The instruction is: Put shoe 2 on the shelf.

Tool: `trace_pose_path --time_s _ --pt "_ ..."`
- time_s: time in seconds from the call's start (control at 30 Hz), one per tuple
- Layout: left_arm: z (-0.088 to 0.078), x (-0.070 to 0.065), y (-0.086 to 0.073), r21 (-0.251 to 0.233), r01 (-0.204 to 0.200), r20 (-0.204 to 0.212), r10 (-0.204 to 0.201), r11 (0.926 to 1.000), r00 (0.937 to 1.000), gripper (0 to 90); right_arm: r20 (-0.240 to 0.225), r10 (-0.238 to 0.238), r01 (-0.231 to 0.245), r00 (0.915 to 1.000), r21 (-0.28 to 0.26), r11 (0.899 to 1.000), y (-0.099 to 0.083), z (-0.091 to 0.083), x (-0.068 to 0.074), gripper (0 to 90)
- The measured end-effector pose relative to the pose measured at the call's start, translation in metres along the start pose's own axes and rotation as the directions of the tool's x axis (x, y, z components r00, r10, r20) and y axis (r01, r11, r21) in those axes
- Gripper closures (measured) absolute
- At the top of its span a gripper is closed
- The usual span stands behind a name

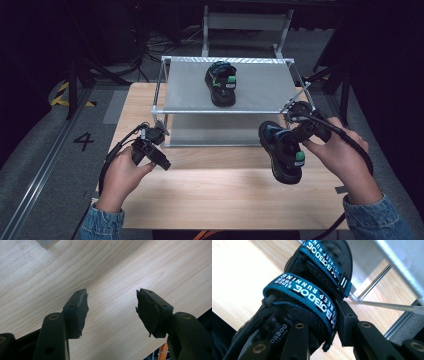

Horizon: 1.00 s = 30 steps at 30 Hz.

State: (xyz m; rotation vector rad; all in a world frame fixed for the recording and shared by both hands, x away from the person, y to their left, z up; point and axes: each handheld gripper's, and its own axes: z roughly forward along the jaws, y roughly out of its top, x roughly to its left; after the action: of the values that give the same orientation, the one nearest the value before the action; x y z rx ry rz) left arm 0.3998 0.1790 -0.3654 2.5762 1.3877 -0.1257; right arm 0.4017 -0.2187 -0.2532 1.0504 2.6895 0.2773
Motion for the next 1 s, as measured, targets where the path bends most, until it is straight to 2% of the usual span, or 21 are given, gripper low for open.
trace_pose_path --time_s 0.1,0.23,0.47,0.8,1.0 --pt "0.001 0.001 -0.001 0.004 0.005 0.000 -0.005 1.0000 1.0000 40.9 -0.002 0.004 -0.004 1.0000 -0.013 1.000 0.006 -0.013 -0.003 73.4" --pt "0.001 0.003 -0.003 0.001 0.004 -0.007 -0.004 1.0000 1.0000 40.8 -0.005 0.006 -0.006 1.0000 -0.022 1.000 0.011 -0.022 -0.005 73.4" --pt "0.001 0.006 -0.011 0.005 0.038 -0.006 -0.038 0.9992 0.9992 40.5 0.016 0.000 0.001 0.9999 -0.045 0.999 0.026 -0.041 -0.012 73.4" --pt "0.003 0.009 -0.017 0.013 0.049 -0.014 -0.049 0.9987 0.9987 40.3 0.011 0.004 -0.004 0.9999 -0.056 0.998 0.054 -0.052 -0.027 73.4" --pt "0.005 0.012 -0.022 0.015 0.066 -0.020 -0.065 0.9977 0.9977 40.3 0.035 0.010 -0.008 0.9993 -0.068 0.998 0.075 -0.057 -0.039 73.4"
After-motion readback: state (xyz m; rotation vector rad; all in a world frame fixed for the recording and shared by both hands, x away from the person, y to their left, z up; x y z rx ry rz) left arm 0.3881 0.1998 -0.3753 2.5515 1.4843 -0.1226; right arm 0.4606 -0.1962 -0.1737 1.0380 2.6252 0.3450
